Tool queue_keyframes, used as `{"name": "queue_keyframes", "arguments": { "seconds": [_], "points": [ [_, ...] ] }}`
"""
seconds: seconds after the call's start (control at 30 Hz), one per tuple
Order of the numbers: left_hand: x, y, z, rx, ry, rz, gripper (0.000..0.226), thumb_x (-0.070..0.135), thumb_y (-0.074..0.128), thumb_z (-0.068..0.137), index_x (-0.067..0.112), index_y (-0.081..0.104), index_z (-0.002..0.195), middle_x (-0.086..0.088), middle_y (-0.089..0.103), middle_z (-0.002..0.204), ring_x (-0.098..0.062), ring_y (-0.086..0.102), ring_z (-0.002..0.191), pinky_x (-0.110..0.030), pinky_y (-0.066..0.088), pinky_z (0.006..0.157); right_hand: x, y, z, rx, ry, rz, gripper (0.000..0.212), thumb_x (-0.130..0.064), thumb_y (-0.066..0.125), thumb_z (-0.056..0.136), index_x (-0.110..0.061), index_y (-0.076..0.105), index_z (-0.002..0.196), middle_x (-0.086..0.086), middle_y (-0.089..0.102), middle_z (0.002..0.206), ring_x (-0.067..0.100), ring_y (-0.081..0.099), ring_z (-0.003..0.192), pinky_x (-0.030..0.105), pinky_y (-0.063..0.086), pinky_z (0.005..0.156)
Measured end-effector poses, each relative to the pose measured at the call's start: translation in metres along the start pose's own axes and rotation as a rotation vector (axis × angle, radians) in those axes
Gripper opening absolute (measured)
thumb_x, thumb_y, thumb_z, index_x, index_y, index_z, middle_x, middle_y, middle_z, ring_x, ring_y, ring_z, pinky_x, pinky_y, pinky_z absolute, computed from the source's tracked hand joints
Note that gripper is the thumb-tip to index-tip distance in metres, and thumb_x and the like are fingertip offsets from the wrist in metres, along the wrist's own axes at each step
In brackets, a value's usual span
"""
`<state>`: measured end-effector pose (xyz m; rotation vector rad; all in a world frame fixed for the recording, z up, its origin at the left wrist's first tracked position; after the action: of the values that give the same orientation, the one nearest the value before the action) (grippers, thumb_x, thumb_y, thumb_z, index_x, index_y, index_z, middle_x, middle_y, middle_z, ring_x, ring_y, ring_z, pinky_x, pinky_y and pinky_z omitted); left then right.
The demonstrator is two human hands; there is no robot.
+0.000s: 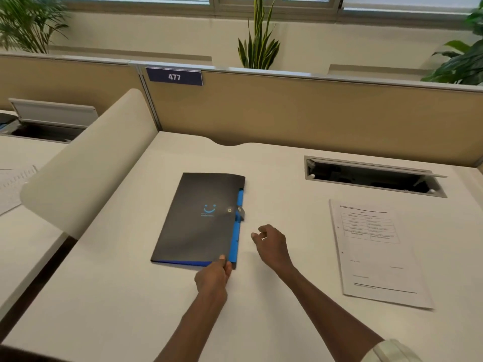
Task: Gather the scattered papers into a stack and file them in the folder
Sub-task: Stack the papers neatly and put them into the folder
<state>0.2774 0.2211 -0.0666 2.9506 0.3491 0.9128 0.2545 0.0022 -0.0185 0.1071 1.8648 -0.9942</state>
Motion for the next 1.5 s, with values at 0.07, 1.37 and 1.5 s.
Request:
{"name": "queue_keyframes", "arguments": {
  "seconds": [0.07, 1.37, 1.5],
  "points": [
    [-0.017, -0.001, -0.02, -0.026, -0.038, 0.003, 0.015, 0.003, 0.071, 0.086, -0.004, 0.064, 0.098, -0.015, 0.069, 0.087, -0.017, 0.067, 0.07, -0.026, 0.055, 0.062, 0.003, 0.003, 0.001, -0.025, 0.023, -0.014, 0.043, -0.026, 0.059, 0.093, -0.01, 0.05, 0.131, 0.011, 0.058, 0.126, 0.022, 0.058, 0.115, 0.03, 0.048, 0.093],
    [0.051, 0.095, -0.155, -0.096, 0.635, 0.784, 0.114, 0.058, 0.081, 0.065, 0.016, 0.019, 0.151, -0.017, 0.032, 0.155, -0.036, 0.036, 0.139, -0.054, 0.038, 0.109, -0.059, -0.138, -0.016, -0.133, -0.048, 0.578, 0.012, -0.02, 0.054, 0.097, -0.02, 0.062, 0.087, -0.005, 0.066, 0.084, 0.012, 0.072, 0.066, 0.023, 0.059, 0.058],
    [0.044, 0.091, -0.146, -0.155, 0.561, 0.709, 0.111, 0.059, 0.078, 0.067, 0.014, 0.02, 0.151, -0.017, 0.038, 0.152, -0.032, 0.043, 0.134, -0.038, 0.039, 0.098, -0.045, -0.145, -0.014, -0.126, -0.024, 0.551, 0.015, -0.023, 0.051, 0.098, -0.013, 0.063, 0.099, -0.002, 0.067, 0.089, 0.013, 0.074, 0.069, 0.026, 0.06, 0.063]
  ]
}}
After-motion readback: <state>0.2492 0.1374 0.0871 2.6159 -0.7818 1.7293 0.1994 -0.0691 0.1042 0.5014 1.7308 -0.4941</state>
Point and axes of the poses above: each hand's wrist, its own z-axis towards the middle knuckle, its own y-axis out of the palm, x = y × z, the point moved 10 cm from there along z, towards the middle knuckle
